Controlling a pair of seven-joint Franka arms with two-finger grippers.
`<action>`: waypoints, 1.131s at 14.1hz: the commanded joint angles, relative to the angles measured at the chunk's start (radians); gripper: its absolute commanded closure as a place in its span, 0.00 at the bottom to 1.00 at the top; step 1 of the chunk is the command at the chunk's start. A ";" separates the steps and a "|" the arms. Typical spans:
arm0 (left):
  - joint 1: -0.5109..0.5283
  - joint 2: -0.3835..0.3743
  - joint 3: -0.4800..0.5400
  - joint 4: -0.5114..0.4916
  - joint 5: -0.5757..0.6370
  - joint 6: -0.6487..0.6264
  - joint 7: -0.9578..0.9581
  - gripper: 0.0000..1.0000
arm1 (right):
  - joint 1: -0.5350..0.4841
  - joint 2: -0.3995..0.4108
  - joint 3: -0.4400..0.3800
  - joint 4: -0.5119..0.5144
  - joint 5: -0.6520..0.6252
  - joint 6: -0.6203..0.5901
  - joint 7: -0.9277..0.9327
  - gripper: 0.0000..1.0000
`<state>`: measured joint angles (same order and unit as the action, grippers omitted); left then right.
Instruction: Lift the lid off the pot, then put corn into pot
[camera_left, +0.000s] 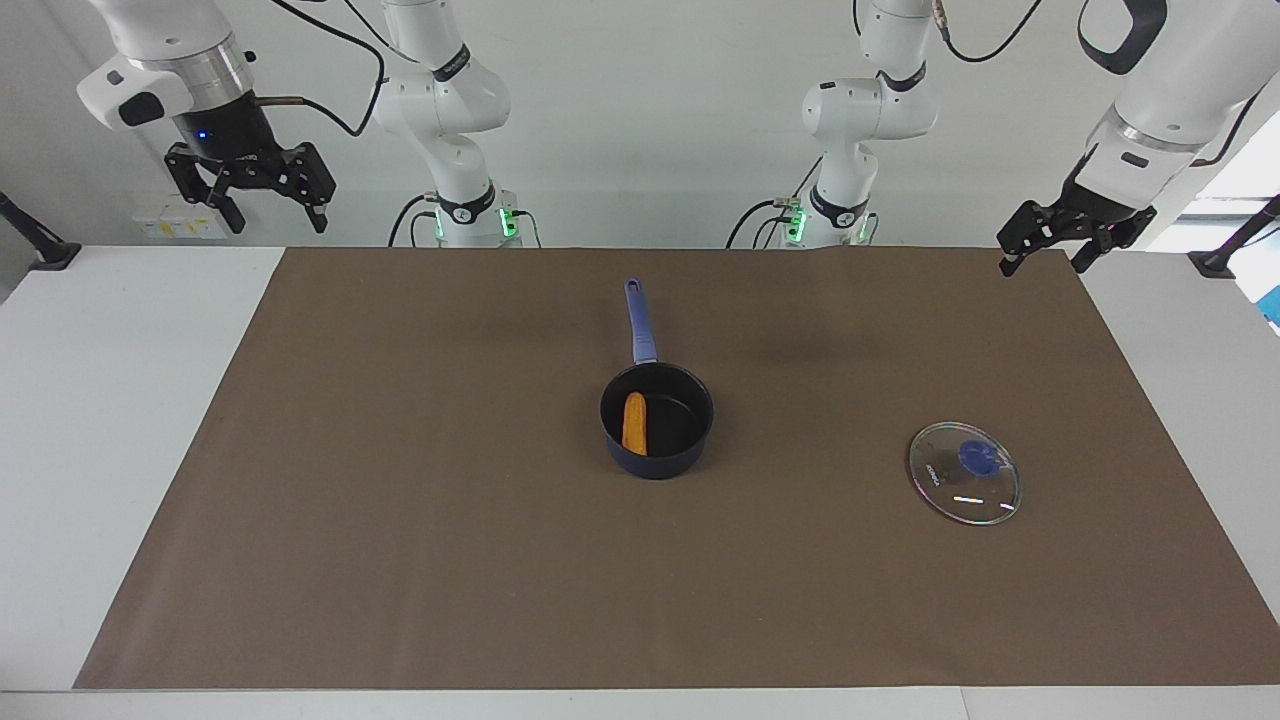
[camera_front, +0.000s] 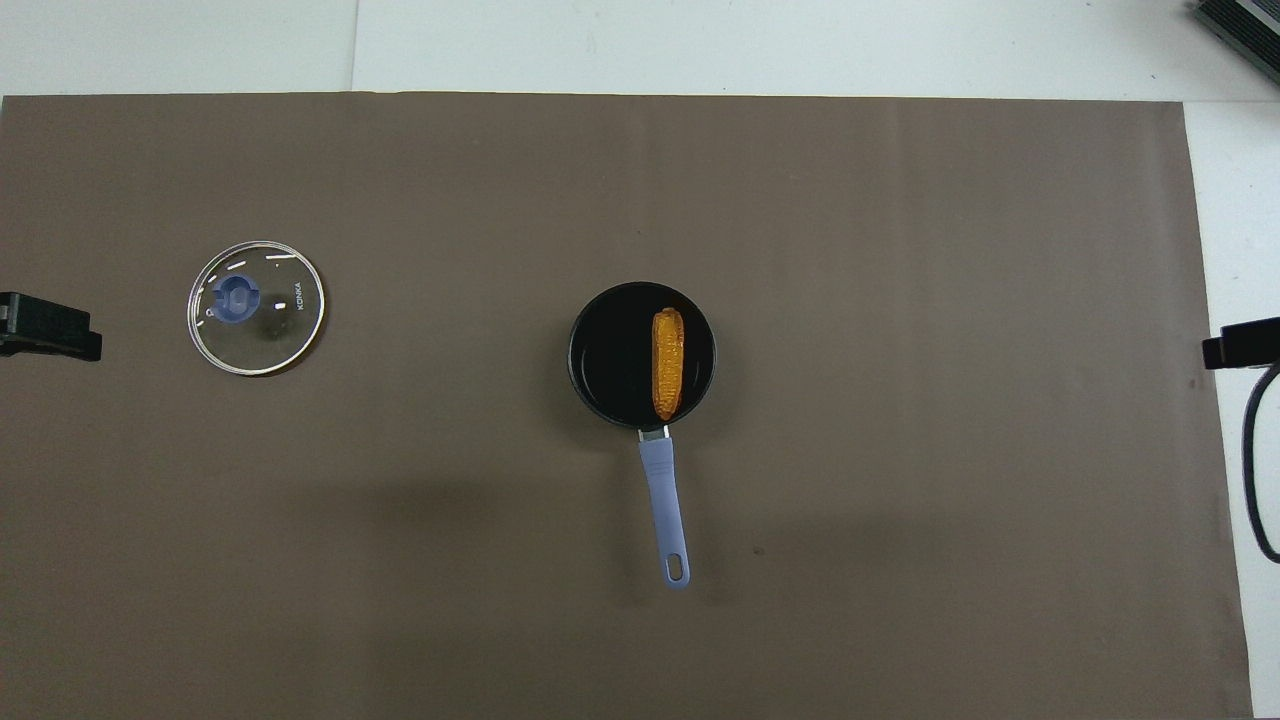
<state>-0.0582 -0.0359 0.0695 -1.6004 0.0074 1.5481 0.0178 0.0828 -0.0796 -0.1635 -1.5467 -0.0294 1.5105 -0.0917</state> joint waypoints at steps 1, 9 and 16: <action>0.000 -0.018 0.001 -0.018 -0.003 0.007 -0.007 0.00 | -0.017 -0.015 0.007 -0.016 0.008 0.016 -0.028 0.00; 0.001 -0.018 0.001 -0.018 -0.003 0.007 -0.007 0.00 | -0.001 -0.029 0.010 -0.036 0.006 -0.001 -0.132 0.00; 0.001 -0.019 0.001 -0.018 -0.003 0.007 -0.007 0.00 | -0.006 -0.060 0.015 -0.082 0.008 -0.012 -0.091 0.00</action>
<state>-0.0582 -0.0361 0.0695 -1.6004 0.0074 1.5481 0.0178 0.0854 -0.0966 -0.1545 -1.5805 -0.0293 1.5039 -0.1929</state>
